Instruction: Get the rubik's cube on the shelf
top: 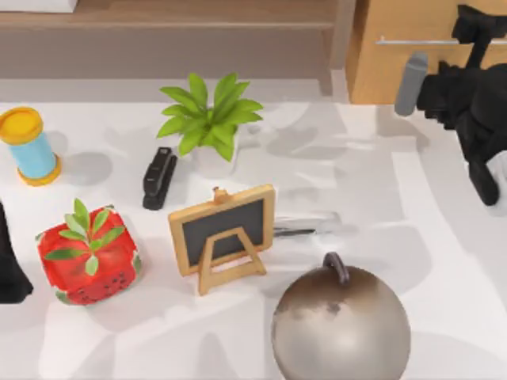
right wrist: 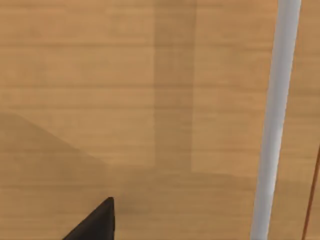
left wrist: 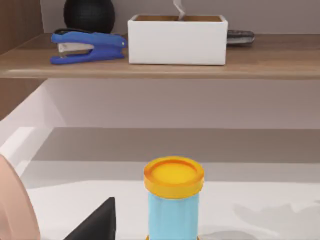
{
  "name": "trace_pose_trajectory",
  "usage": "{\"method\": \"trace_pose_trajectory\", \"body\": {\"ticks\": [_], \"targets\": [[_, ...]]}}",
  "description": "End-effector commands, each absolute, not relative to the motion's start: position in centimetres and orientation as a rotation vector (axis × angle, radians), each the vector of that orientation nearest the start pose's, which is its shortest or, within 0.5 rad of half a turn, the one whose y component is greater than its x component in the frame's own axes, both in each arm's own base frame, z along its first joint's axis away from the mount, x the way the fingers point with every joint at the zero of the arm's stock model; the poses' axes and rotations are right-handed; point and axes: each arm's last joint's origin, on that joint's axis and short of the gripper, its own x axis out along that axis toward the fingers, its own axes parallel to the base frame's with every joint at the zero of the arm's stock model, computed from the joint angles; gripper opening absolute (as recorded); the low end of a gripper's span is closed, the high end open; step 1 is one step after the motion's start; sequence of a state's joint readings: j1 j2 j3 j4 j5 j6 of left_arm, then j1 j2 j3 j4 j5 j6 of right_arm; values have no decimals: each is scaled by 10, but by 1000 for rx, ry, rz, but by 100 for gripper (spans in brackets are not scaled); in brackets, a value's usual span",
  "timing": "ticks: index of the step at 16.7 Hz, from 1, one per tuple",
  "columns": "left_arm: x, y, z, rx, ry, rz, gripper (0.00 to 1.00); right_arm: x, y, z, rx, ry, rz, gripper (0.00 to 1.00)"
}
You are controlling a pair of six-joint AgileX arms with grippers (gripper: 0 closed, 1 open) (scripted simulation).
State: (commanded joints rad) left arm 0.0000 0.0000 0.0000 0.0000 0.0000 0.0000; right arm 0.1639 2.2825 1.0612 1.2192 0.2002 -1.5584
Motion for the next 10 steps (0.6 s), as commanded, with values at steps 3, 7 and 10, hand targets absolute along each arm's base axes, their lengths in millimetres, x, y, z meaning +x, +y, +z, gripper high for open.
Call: {"method": "trace_pose_trajectory", "body": {"ticks": [3, 7, 10], "targets": [[106, -1, 160, 0, 0, 0, 100, 431, 69, 89, -1571, 8, -8, 92], [106, -1, 160, 0, 0, 0, 100, 431, 69, 89, -1571, 8, -8, 62], [106, -1, 160, 0, 0, 0, 100, 431, 69, 89, -1571, 8, -8, 40]]}}
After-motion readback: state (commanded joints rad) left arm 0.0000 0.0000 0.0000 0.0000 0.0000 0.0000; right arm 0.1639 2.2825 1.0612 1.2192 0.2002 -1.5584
